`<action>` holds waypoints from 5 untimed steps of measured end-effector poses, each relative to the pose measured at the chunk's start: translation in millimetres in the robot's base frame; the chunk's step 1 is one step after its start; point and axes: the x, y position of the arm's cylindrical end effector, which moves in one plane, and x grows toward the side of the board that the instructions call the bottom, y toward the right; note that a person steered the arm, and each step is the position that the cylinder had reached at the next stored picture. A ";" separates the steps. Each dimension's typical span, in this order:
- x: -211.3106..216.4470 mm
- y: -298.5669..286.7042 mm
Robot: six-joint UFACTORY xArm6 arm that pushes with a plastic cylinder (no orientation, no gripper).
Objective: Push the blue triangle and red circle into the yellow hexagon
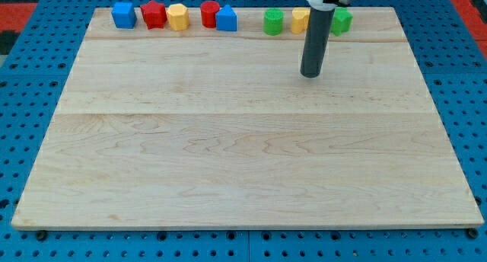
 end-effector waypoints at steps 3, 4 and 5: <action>-9.7 -45.2; -10.6 -101.2; -10.6 -169.9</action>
